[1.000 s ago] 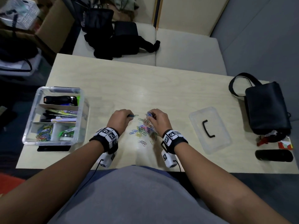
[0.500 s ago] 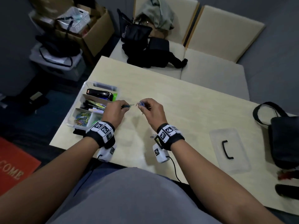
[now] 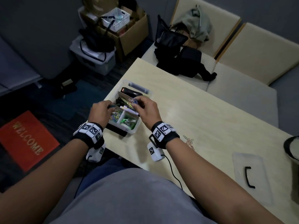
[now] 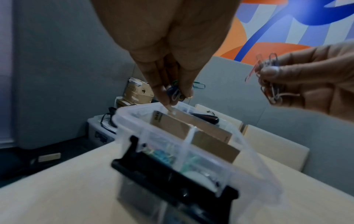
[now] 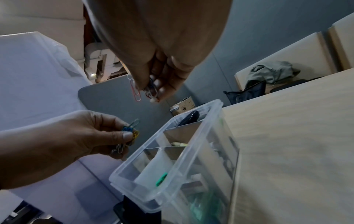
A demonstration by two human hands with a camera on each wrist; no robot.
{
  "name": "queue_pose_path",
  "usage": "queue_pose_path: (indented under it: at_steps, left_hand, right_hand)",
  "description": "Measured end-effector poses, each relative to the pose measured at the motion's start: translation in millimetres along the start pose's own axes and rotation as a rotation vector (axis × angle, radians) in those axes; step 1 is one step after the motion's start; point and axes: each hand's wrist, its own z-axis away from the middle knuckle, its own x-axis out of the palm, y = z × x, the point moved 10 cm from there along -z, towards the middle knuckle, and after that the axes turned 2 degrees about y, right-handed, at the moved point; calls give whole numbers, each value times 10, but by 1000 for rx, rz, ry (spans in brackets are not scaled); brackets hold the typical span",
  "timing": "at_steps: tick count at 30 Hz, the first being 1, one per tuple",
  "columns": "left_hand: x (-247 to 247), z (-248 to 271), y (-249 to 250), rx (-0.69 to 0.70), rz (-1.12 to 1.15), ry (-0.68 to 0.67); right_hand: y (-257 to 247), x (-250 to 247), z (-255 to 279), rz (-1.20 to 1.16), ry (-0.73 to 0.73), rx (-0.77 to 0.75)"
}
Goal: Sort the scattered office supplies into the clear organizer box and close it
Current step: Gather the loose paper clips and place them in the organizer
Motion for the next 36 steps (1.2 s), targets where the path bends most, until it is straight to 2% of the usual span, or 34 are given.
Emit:
queue_pose_path:
  at_steps: [8, 13, 16, 19, 23, 25, 30, 36]
  left_hand:
    - [299, -43, 8, 33, -268, -179]
    - [504, -67, 68, 61, -289, -307]
    - [519, -127, 22, 67, -242, -339]
    - [378, -214, -15, 50, -179, -299]
    - [31, -346, -56, 12, -138, -85]
    - [-53, -373, -101, 13, -137, -23]
    - [-18, -373, -261, -21, -167, -61]
    - [-21, -397, -321, -30, -155, -87]
  right_hand:
    - [-44, 286, -129, 35, -33, -11]
    - [19, 307, -165, 55, -23, 12]
    - [45, 314, -198, 60, -20, 21]
    - [38, 358, -235, 55, -21, 24]
    - [-7, 487, -281, 79, -33, 19]
    - [-24, 569, -292, 94, -54, 31]
    - [26, 848, -249, 139, -141, 90]
    - [222, 1235, -222, 343, -265, 182]
